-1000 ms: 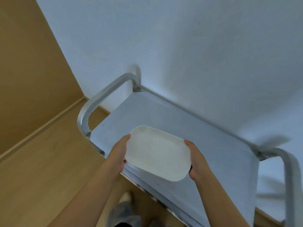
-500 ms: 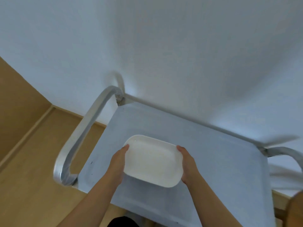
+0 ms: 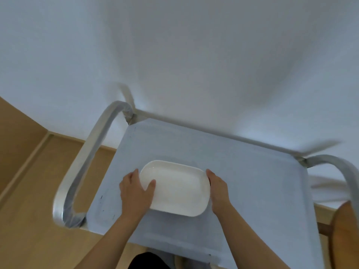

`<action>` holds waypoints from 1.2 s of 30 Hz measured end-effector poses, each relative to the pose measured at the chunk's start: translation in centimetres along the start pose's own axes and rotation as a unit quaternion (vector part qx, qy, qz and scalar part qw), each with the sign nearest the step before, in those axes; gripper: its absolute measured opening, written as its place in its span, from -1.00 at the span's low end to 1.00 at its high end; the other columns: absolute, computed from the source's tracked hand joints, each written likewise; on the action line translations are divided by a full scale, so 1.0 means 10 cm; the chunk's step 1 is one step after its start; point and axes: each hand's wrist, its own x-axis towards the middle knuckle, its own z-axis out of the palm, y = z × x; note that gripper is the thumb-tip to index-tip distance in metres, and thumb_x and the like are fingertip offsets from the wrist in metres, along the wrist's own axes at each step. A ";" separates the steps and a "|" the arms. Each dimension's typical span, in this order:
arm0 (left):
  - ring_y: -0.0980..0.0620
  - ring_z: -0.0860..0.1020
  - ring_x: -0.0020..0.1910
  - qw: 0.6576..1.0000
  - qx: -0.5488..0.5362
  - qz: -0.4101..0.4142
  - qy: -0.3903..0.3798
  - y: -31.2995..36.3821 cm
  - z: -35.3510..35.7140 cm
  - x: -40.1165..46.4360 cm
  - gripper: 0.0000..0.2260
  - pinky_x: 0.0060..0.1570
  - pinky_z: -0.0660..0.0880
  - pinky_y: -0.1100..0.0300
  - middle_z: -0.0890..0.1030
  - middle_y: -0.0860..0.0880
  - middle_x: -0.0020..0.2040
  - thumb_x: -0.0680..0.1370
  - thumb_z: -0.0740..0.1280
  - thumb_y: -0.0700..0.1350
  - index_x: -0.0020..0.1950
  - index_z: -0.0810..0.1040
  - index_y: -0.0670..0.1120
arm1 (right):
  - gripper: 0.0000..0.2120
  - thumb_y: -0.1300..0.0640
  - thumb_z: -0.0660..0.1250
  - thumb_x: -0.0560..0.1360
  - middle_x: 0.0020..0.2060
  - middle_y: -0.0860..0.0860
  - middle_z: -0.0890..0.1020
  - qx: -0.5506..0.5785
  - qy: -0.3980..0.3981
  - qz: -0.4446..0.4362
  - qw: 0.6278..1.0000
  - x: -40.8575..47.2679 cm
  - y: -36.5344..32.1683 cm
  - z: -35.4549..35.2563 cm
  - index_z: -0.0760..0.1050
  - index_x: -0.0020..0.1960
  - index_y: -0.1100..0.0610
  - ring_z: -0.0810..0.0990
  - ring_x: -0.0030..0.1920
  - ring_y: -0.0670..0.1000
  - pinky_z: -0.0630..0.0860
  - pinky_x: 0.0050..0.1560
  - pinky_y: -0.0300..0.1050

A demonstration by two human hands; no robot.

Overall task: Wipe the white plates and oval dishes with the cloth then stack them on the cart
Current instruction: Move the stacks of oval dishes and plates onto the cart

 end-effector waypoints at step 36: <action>0.04 0.50 0.10 0.669 0.160 0.670 -0.280 2.89 3.87 -4.41 -0.69 0.06 0.40 0.29 0.55 -0.05 0.13 0.58 0.22 -0.06 0.30 0.48 -0.11 | -0.61 0.03 0.17 0.57 0.28 0.02 0.48 -0.287 0.284 -0.053 0.913 -1.19 1.96 -5.97 0.39 0.37 0.09 0.41 0.28 0.00 0.34 0.23 -0.12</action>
